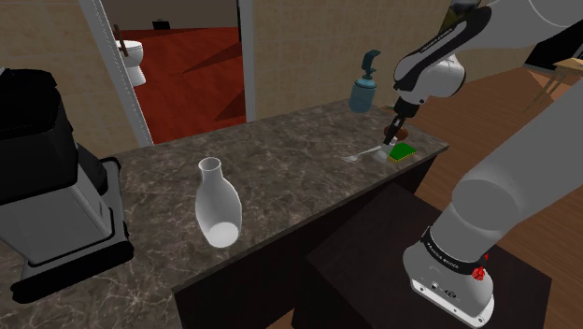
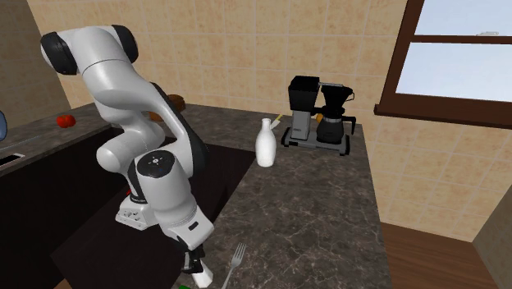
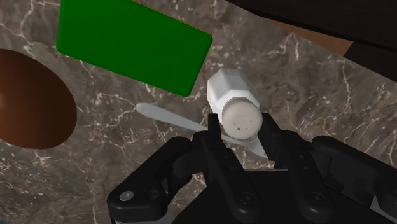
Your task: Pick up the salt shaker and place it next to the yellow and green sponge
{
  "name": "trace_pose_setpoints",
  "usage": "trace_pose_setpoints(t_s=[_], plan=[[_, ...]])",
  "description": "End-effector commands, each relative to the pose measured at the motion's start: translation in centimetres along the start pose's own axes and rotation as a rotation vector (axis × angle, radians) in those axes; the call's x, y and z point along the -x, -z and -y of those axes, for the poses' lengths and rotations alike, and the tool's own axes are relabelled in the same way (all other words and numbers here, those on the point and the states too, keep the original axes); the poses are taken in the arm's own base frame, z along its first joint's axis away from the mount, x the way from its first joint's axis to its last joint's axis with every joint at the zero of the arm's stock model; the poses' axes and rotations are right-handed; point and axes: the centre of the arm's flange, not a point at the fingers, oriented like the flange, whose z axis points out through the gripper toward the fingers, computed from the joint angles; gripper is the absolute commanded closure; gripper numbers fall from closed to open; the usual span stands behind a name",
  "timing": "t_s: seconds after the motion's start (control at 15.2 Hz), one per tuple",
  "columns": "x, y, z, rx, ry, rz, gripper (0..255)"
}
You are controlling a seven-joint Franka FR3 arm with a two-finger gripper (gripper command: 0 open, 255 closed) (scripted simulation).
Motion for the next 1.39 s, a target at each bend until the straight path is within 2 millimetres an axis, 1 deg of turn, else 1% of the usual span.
trace_pose_setpoints(t_s=[0.0, 0.13, 0.2, 0.53, 0.73, 0.79, 1.32], plan=[[0.0, 0.0, 0.0, 0.0, 0.0, 0.0, 255], [0.0, 0.0, 0.0, 0.0, 0.0, 0.0, 255], [0.0, 0.0, 0.0, 0.0, 0.0, 0.0, 0], [0.0, 0.0, 0.0, 0.0, 0.0, 0.0, 0], [0.0, 3.9, 0.0, 0.0, 0.0, 0.0, 0], [0.0, 5.0, 0.0, 0.0, 0.0, 0.0, 0], [0.0, 5.0, 0.0, 0.0, 0.0, 0.0, 0]])
